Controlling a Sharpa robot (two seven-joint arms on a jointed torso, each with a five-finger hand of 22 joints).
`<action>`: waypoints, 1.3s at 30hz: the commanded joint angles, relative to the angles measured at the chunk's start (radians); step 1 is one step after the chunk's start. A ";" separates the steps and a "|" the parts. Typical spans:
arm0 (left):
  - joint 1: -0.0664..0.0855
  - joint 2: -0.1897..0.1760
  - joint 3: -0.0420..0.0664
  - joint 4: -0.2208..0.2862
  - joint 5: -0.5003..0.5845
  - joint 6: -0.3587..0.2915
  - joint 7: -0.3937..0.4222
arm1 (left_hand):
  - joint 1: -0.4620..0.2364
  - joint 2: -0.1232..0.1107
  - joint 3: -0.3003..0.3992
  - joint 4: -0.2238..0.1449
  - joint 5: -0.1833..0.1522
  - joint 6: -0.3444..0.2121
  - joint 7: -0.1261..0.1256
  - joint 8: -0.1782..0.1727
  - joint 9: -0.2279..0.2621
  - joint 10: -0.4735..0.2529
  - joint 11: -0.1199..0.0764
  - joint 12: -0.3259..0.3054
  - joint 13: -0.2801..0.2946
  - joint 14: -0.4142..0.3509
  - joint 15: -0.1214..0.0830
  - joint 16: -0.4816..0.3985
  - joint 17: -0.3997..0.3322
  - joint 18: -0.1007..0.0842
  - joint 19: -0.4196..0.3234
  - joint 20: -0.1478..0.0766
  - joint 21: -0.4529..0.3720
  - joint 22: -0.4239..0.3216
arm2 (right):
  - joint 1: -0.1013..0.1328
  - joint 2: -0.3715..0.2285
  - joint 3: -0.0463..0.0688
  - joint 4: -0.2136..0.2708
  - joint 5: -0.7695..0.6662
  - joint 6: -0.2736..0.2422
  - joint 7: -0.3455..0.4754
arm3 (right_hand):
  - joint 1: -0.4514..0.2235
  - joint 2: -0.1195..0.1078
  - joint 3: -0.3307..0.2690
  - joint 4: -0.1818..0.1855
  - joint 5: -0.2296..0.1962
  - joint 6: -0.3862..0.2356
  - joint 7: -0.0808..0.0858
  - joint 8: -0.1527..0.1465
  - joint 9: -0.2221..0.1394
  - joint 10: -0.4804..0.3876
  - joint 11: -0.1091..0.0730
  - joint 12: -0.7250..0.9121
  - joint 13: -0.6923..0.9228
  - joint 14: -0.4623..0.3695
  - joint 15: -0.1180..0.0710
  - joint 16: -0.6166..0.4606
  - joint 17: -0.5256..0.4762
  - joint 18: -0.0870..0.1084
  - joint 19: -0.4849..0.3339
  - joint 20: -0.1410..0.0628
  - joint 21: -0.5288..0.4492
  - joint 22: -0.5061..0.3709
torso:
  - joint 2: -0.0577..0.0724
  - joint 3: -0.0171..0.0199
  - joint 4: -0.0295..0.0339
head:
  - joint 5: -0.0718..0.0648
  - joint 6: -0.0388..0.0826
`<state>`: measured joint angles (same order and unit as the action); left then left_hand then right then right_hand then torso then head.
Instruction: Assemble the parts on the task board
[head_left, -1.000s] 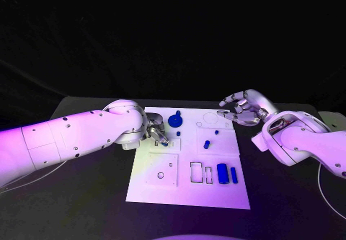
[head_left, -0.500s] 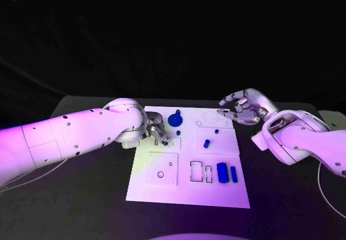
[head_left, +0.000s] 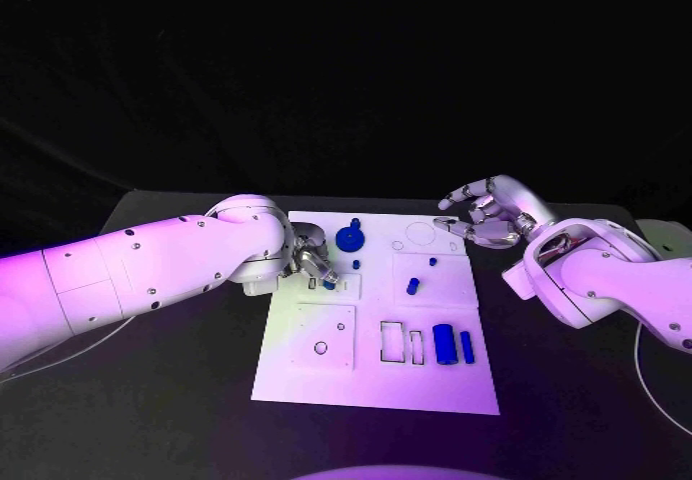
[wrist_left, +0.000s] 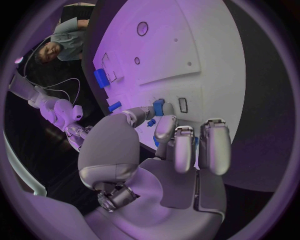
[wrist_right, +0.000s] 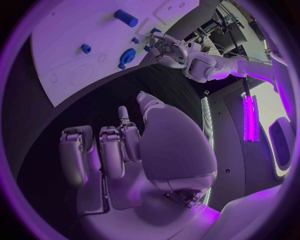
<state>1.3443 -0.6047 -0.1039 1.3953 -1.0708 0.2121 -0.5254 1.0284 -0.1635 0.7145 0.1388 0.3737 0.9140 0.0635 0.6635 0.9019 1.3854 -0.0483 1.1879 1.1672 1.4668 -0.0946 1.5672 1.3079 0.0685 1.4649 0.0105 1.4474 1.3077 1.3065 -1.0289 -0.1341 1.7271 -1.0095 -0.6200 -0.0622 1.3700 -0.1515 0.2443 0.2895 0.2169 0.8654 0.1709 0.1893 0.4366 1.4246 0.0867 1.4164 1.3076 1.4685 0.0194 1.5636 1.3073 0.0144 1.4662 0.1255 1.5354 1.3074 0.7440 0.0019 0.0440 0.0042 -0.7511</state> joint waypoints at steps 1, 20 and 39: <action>-0.008 0.005 -0.006 0.003 0.014 0.049 -0.003 | -0.009 -0.001 0.017 -0.024 -0.003 0.049 -0.044 -0.004 0.001 0.003 -0.001 0.005 0.001 0.104 -0.010 0.004 0.263 -0.018 0.016 -0.005 0.006 0.010 | -0.001 -0.001 0.000 0.001 -0.007 0.007 0.005 | -0.009 0.000 0.006 -0.002 0.003 0.007 -0.001 0.004 0.001 -0.005 0.000 -0.007 0.125 0.094 -0.006 -0.006 0.232 -0.003 0.080 -0.008 -0.005 0.233 | 0.000 0.0002 0.0002 | 0.000 -0.001; -0.008 0.005 -0.006 -0.002 0.007 0.038 -0.001 | -0.043 0.004 -0.044 0.021 -0.009 0.065 -0.049 -0.009 0.002 0.007 -0.005 0.008 0.005 0.104 -0.013 0.004 0.263 -0.019 0.019 -0.008 0.008 0.016 | -0.001 -0.003 0.000 0.002 -0.007 0.007 0.004 | -0.011 0.000 0.006 -0.002 0.003 0.007 -0.001 0.004 0.001 -0.005 0.000 -0.007 0.125 0.094 -0.007 -0.006 0.232 -0.003 0.080 -0.008 -0.005 0.233 | 0.000 0.0000 -0.0002 | -0.001 -0.001; -0.008 0.003 -0.006 -0.002 0.001 0.027 0.000 | -0.071 0.000 -0.124 0.073 -0.013 0.076 -0.051 -0.014 0.004 0.010 -0.006 0.011 0.010 0.104 -0.014 0.004 0.263 -0.020 0.021 -0.010 0.010 0.023 | -0.001 -0.005 0.000 0.003 -0.007 0.006 0.005 | -0.016 -0.001 0.006 -0.001 0.002 0.006 -0.001 0.004 0.001 -0.005 0.000 -0.007 0.125 0.094 -0.007 -0.006 0.233 -0.003 0.081 -0.008 -0.004 0.234 | 0.000 -0.0002 -0.0006 | -0.003 -0.002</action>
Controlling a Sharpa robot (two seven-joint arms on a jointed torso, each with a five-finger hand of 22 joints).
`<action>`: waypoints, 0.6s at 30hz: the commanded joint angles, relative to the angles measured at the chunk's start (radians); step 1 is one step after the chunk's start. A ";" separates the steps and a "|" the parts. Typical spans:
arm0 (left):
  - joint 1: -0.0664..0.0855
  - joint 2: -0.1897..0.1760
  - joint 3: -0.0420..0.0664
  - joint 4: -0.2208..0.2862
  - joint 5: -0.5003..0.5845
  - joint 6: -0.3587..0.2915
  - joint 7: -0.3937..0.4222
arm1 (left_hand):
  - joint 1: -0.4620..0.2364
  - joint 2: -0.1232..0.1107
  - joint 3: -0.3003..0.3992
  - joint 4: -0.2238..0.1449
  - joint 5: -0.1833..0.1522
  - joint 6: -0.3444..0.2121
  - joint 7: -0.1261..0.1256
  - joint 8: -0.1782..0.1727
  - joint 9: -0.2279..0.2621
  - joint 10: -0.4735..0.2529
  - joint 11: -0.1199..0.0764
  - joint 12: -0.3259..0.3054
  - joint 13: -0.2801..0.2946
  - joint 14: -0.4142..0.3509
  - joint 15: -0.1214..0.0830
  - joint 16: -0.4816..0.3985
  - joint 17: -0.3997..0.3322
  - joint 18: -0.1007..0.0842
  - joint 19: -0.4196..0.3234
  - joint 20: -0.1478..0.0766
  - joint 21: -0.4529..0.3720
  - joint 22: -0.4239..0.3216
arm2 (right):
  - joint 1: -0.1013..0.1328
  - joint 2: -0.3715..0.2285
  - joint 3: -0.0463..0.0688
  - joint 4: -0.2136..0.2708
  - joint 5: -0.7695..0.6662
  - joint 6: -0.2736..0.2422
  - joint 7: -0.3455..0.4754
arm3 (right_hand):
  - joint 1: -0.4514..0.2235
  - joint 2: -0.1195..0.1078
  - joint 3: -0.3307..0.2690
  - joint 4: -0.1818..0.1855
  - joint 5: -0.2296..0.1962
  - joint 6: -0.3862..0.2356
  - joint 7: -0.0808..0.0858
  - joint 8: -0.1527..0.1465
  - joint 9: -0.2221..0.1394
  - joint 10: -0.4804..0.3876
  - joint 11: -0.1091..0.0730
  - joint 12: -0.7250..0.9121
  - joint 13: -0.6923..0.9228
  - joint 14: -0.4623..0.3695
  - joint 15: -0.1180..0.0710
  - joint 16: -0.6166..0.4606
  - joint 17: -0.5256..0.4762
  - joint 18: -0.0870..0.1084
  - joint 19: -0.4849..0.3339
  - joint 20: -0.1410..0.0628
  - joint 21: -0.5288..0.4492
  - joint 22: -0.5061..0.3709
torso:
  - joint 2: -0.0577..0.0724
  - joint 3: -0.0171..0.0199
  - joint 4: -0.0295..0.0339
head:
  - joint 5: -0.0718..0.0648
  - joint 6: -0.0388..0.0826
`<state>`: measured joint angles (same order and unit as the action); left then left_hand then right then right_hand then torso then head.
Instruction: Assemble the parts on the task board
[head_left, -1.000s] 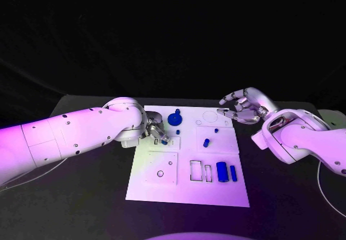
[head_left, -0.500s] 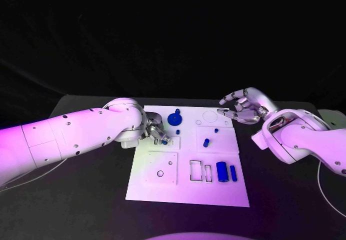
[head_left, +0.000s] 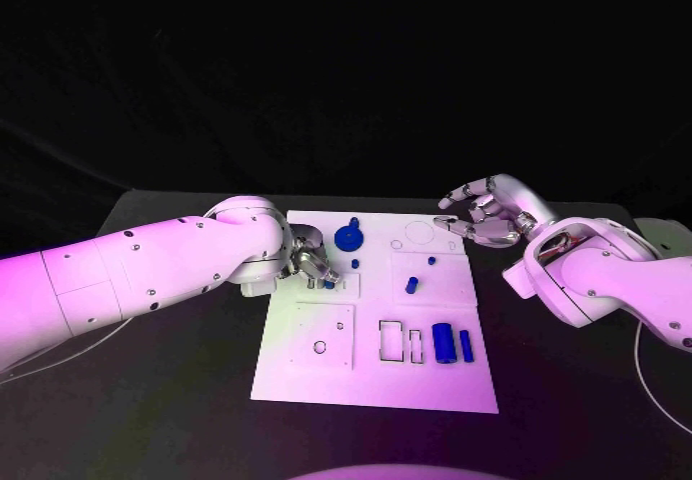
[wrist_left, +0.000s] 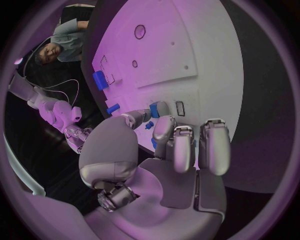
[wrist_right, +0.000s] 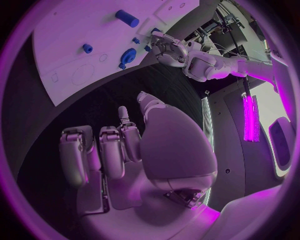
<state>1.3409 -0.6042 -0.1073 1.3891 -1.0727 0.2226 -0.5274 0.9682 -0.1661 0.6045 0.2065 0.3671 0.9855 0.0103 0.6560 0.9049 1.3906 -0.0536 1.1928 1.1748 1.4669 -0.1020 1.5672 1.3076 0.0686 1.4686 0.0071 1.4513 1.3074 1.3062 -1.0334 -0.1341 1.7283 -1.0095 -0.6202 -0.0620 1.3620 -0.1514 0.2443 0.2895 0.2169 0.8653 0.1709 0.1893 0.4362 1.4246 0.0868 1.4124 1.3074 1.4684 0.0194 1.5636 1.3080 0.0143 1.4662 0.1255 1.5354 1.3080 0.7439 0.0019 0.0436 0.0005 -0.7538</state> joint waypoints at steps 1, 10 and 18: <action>-0.004 0.002 -0.003 0.004 0.003 0.014 0.002 | -0.013 0.002 -0.021 0.010 -0.007 0.006 0.002 -0.007 0.002 0.005 -0.001 0.007 0.002 0.104 -0.007 0.004 0.263 -0.021 0.017 -0.007 0.006 0.023 | -0.001 0.000 0.000 0.002 -0.007 0.006 0.005 | -0.008 -0.001 0.006 -0.001 0.002 0.006 -0.001 0.004 0.002 -0.005 -0.001 -0.003 0.125 0.094 -0.007 -0.006 0.232 -0.003 0.081 -0.008 -0.004 0.233 | 0.000 -0.0003 -0.0005 | 0.000 0.001; -0.005 0.001 0.000 0.006 0.001 -0.002 0.002 | -0.019 0.000 -0.055 0.034 -0.006 0.008 0.002 -0.009 0.003 0.006 -0.001 0.009 0.005 0.104 -0.007 0.004 0.263 -0.021 0.018 -0.007 0.006 0.025 | -0.001 0.000 0.000 0.001 -0.007 0.007 0.005 | -0.010 -0.001 0.006 0.000 0.001 0.006 -0.001 0.004 0.002 -0.006 0.000 -0.003 0.125 0.094 -0.007 -0.006 0.231 -0.003 0.080 -0.008 -0.006 0.232 | 0.000 0.0001 -0.0008 | -0.002 0.001; -0.006 -0.002 0.005 0.008 -0.001 -0.019 0.003 | -0.021 0.001 -0.069 0.046 -0.006 0.009 0.002 -0.010 0.004 0.007 -0.001 0.010 0.007 0.104 -0.008 0.004 0.263 -0.021 0.018 -0.007 0.006 0.025 | -0.001 0.000 0.000 0.000 -0.007 0.007 0.005 | -0.010 -0.001 0.006 0.000 0.001 0.006 -0.001 0.004 0.002 -0.006 0.000 -0.003 0.125 0.094 -0.007 -0.006 0.231 -0.003 0.080 -0.008 -0.006 0.232 | 0.000 0.0002 -0.0010 | -0.004 0.001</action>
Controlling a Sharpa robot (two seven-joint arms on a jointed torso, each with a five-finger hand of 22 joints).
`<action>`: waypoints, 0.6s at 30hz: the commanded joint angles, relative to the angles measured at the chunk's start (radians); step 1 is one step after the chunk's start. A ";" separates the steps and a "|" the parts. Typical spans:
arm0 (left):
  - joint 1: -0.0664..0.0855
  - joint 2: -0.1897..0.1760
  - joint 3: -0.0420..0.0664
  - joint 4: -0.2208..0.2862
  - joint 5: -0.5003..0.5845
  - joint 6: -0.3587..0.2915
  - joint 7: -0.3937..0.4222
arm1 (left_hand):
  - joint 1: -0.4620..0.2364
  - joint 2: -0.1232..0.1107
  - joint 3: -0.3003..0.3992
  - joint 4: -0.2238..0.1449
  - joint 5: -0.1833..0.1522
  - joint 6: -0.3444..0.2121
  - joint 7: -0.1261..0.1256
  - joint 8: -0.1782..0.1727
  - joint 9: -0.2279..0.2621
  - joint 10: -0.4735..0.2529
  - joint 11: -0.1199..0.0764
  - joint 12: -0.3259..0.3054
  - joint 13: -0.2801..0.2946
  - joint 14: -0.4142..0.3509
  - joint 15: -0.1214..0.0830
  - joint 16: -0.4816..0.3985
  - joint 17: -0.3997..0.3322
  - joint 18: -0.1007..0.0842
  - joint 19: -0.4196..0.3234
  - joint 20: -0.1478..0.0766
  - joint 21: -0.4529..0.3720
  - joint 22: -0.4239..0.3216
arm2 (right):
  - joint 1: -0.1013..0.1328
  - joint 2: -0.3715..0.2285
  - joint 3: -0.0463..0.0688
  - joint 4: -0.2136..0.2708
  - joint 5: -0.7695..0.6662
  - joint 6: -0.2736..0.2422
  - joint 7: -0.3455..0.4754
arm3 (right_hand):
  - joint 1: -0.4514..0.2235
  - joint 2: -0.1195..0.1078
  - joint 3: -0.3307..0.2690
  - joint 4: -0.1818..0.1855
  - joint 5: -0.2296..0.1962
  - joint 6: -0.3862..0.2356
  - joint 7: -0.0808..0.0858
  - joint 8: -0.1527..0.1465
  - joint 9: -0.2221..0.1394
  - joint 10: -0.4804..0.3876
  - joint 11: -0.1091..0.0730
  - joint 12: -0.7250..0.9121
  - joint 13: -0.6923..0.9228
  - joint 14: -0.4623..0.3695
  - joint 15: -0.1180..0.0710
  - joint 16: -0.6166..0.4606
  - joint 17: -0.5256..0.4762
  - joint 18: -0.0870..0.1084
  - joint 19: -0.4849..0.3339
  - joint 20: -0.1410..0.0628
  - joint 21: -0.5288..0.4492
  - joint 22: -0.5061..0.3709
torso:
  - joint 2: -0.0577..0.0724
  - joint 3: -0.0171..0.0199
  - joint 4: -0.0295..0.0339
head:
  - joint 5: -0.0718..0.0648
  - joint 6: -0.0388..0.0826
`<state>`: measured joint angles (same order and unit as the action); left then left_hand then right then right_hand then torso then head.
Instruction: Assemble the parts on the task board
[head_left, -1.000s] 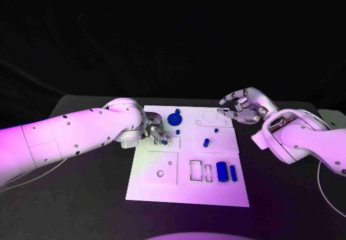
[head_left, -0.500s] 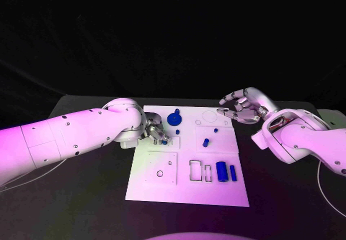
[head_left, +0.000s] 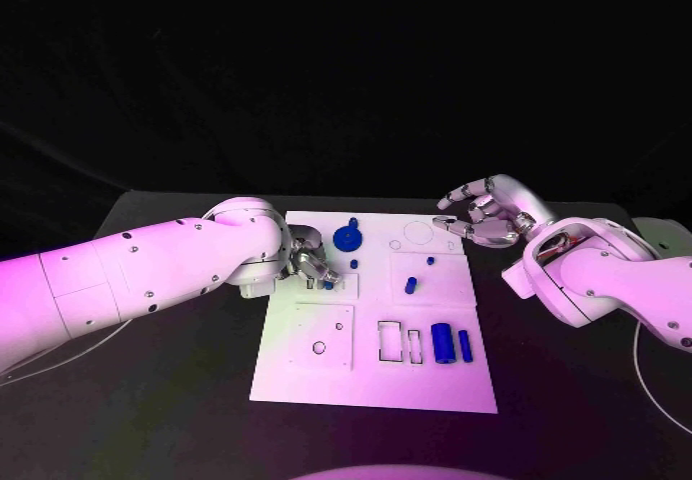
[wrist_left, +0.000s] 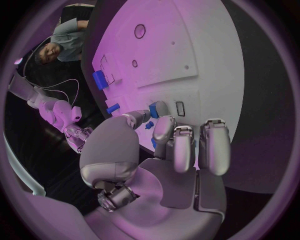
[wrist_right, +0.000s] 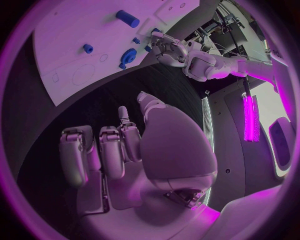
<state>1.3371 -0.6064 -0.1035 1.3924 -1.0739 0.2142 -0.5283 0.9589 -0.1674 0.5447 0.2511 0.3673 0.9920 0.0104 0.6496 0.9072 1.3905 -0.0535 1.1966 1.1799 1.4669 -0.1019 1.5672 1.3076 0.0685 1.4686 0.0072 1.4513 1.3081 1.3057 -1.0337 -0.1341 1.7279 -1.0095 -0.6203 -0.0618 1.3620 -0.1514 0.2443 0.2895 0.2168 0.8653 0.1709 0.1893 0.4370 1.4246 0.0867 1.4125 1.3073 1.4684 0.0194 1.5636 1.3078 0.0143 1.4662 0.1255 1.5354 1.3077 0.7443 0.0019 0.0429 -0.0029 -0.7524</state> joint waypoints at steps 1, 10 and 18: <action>-0.002 -0.001 0.002 0.007 0.000 -0.012 0.004 | -0.012 0.002 -0.012 0.004 -0.006 0.003 0.002 -0.004 0.002 0.007 -0.001 0.006 0.001 0.104 -0.008 0.004 0.263 -0.021 0.018 -0.008 0.007 0.026 | -0.001 0.000 0.000 0.001 -0.007 0.007 0.005 | -0.010 -0.001 0.006 0.000 0.001 0.006 -0.001 0.004 0.001 -0.006 0.000 -0.003 0.125 0.094 -0.007 -0.006 0.231 -0.003 0.080 -0.008 -0.006 0.232 | 0.000 0.0001 -0.0001 | -0.001 -0.001; -0.003 -0.022 0.024 0.031 0.012 -0.019 0.004 | -0.009 -0.012 -0.041 0.017 -0.006 -0.001 0.003 -0.006 0.004 0.003 -0.001 0.000 -0.004 0.104 -0.008 0.004 0.263 -0.020 0.018 -0.008 0.006 0.024 | -0.003 -0.001 0.000 -0.001 -0.007 0.006 0.006 | -0.010 -0.001 0.006 0.000 0.001 0.006 -0.001 0.005 0.001 -0.006 0.000 -0.003 0.125 0.094 -0.007 -0.007 0.231 -0.003 0.080 -0.008 -0.006 0.232 | 0.000 -0.0001 0.0014 | -0.004 0.001; 0.000 -0.052 0.065 0.056 0.008 -0.008 0.004 | -0.003 -0.020 -0.058 0.023 -0.005 -0.007 0.004 -0.008 0.006 -0.005 0.001 -0.012 -0.017 0.104 -0.007 0.004 0.263 -0.020 0.018 -0.009 0.005 0.024 | -0.004 -0.001 0.000 -0.004 -0.006 0.005 0.007 | -0.014 0.000 0.006 0.000 0.001 0.006 -0.001 0.005 0.001 -0.006 -0.001 -0.004 0.125 0.094 -0.007 -0.007 0.231 -0.003 0.080 -0.009 -0.006 0.232 | -0.002 0.0003 0.0025 | -0.005 0.004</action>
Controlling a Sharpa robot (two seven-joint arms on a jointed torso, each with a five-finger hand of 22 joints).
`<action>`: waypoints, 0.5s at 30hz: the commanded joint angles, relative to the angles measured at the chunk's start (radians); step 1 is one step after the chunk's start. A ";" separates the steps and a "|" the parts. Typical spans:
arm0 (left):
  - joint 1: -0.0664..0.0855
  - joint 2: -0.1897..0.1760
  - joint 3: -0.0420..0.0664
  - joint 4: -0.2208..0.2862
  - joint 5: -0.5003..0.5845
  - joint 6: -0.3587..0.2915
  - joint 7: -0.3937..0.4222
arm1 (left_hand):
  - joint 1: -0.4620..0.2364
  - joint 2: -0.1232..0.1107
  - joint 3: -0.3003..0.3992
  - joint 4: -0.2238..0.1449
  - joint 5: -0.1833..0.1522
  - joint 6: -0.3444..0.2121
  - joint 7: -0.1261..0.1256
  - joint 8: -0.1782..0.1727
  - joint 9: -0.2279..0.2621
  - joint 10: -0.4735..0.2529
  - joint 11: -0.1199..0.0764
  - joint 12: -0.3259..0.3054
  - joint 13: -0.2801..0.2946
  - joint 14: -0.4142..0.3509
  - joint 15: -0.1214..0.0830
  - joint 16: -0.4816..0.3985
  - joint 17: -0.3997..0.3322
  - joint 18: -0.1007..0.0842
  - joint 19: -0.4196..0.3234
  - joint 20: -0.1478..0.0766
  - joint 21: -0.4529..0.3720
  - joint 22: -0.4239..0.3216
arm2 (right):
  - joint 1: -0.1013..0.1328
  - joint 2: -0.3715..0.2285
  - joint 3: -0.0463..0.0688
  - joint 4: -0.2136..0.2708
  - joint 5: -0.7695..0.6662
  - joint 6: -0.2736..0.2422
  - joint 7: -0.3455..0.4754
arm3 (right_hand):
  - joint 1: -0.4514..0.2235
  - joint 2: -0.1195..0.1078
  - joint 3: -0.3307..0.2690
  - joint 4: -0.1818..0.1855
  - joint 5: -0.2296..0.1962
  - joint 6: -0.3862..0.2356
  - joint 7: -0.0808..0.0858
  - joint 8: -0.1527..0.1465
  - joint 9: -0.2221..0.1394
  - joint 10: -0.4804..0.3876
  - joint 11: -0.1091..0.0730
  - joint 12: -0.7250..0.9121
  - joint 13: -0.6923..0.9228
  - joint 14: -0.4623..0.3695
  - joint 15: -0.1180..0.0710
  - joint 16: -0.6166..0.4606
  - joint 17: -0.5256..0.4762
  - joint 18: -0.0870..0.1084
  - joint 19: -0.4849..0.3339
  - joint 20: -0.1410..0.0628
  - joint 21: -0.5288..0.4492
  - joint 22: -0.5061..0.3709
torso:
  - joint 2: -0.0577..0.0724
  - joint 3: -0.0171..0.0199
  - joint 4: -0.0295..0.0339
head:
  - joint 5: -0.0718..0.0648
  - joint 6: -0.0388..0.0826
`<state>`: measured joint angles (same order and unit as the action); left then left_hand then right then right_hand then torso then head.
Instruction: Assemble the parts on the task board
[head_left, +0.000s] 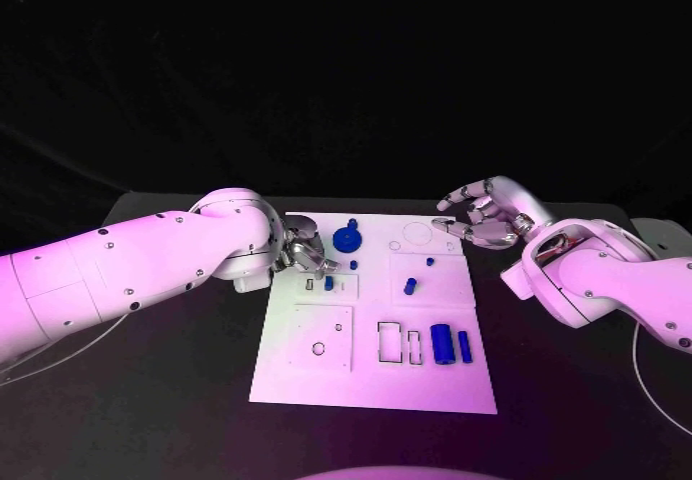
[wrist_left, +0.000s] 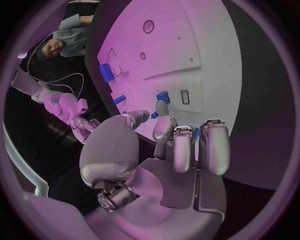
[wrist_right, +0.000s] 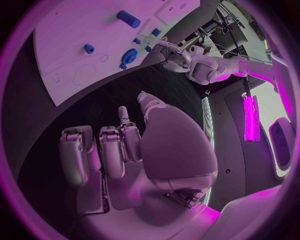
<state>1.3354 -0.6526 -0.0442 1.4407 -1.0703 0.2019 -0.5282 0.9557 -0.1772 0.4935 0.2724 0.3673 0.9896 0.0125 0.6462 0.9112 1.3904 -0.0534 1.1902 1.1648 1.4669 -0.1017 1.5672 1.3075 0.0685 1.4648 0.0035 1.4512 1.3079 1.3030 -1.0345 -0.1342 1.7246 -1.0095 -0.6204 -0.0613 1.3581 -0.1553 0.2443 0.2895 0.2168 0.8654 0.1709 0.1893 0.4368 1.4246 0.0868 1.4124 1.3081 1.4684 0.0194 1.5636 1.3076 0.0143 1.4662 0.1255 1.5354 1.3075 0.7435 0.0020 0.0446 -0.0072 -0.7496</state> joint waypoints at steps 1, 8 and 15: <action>0.003 -0.010 0.010 0.010 0.004 0.006 0.003 | 0.002 -0.012 -0.009 0.002 -0.004 -0.007 0.003 -0.005 0.002 -0.008 0.001 -0.010 -0.006 0.104 -0.007 0.004 0.263 -0.020 0.021 -0.005 0.005 0.023 | -0.001 -0.001 0.000 -0.001 -0.006 0.006 0.006 | -0.011 0.004 0.006 0.000 0.001 0.005 -0.001 0.005 0.001 -0.006 -0.001 -0.004 0.124 0.094 -0.007 -0.007 0.231 -0.003 0.080 -0.009 -0.006 0.233 | -0.001 0.0001 0.0004 | 0.000 0.002; 0.020 -0.035 0.034 -0.002 0.010 -0.024 0.009 | 0.073 -0.014 -0.041 0.013 0.003 -0.094 0.038 -0.069 -0.021 -0.106 0.030 -0.156 -0.150 0.104 0.015 0.004 0.263 -0.012 0.002 0.004 -0.021 -0.020 | -0.001 -0.003 0.000 -0.003 -0.005 0.004 0.007 | -0.012 0.004 0.006 0.000 0.000 0.005 -0.001 0.005 0.001 -0.006 -0.001 -0.004 0.124 0.094 -0.007 -0.007 0.231 -0.002 0.080 -0.009 -0.006 0.232 | 0.000 -0.0008 0.0003 | 0.000 0.014; 0.034 -0.031 0.044 -0.062 0.011 -0.068 0.021 | 0.112 -0.024 -0.075 0.016 0.000 -0.141 0.079 -0.155 -0.091 -0.178 0.067 -0.256 -0.254 0.104 0.048 0.003 0.263 -0.010 -0.002 0.035 -0.026 -0.026 | -0.002 -0.003 0.000 -0.005 -0.004 0.001 0.010 | -0.013 0.004 0.006 0.000 0.000 0.005 -0.002 0.005 0.001 -0.006 -0.001 -0.004 0.124 0.094 -0.007 -0.007 0.231 -0.003 0.080 -0.009 -0.006 0.233 | 0.001 -0.0010 0.0014 | 0.006 0.027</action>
<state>1.3675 -0.6881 -0.0014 1.3884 -1.0674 0.1712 -0.5243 1.0593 -0.2015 0.4235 0.2870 0.3673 0.8519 0.0889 0.4949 0.8238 1.2166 0.0126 0.9377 0.9137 1.4684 -0.0602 1.5672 1.3074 0.0687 1.4615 0.0325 1.4279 1.2815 1.3022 -1.0374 -0.1342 1.7196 -1.0091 -0.6211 -0.0604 1.3542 -0.1514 0.2443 0.2895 0.2168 0.8654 0.1709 0.1893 0.4367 1.4246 0.0868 1.4125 1.3080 1.4684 0.0195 1.5597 1.3074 0.0144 1.4662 0.1255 1.5354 1.3073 0.7439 0.0012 0.0453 -0.0043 -0.7272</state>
